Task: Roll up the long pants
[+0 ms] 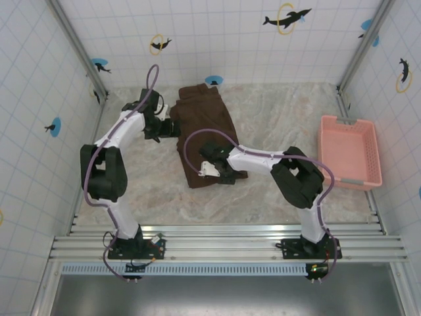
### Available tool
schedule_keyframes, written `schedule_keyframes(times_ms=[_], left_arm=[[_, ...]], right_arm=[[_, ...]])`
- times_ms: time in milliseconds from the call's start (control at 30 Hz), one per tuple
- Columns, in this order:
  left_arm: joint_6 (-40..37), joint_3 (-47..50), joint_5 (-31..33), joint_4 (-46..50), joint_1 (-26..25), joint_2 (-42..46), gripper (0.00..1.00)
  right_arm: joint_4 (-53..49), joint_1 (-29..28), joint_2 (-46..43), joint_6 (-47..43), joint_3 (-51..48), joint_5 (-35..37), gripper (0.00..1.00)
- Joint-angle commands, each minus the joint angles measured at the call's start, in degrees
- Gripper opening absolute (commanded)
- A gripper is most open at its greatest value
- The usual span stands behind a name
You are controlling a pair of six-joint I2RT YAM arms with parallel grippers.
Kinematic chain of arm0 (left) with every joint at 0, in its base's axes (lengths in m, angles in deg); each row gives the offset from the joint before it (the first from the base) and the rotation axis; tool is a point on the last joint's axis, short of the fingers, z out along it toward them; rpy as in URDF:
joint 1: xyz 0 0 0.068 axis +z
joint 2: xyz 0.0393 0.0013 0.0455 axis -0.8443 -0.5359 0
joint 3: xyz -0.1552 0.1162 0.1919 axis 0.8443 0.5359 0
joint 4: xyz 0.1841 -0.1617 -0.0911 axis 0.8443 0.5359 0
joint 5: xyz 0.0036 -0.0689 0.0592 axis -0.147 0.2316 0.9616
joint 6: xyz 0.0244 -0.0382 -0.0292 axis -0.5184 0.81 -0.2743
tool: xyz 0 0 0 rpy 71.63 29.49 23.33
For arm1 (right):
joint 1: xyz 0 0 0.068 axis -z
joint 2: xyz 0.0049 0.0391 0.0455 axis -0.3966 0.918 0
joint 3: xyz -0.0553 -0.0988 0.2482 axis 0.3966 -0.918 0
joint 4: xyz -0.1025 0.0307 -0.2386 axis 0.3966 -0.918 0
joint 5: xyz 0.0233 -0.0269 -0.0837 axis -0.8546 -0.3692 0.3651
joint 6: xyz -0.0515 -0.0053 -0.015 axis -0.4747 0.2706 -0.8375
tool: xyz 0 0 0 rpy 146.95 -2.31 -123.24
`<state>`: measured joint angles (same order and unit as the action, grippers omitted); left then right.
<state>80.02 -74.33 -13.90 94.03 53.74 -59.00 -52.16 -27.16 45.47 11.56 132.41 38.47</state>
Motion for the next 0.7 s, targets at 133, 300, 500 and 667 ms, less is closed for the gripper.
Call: schedule_keyframes(times_ms=[133,300,500,667], left_arm=[[-7.7,2.6,5.0,1.4,-0.5,6.1,0.98],[-10.3,3.1,5.2,3.2,-0.5,7.7,0.97],[-11.7,4.3,3.4,3.6,-0.9,9.4,0.98],[-14.5,3.8,3.9,6.1,-2.6,9.9,0.97]], right_arm=[[-18.2,-1.6,-0.4,0.9,9.7,-14.6,0.1],[-31.8,-3.0,-0.8,3.0,18.2,-23.3,0.08],[-39.0,-2.5,5.7,4.9,29.1,-33.0,0.09],[-40.6,1.7,15.3,6.5,38.7,-36.1,0.1]])
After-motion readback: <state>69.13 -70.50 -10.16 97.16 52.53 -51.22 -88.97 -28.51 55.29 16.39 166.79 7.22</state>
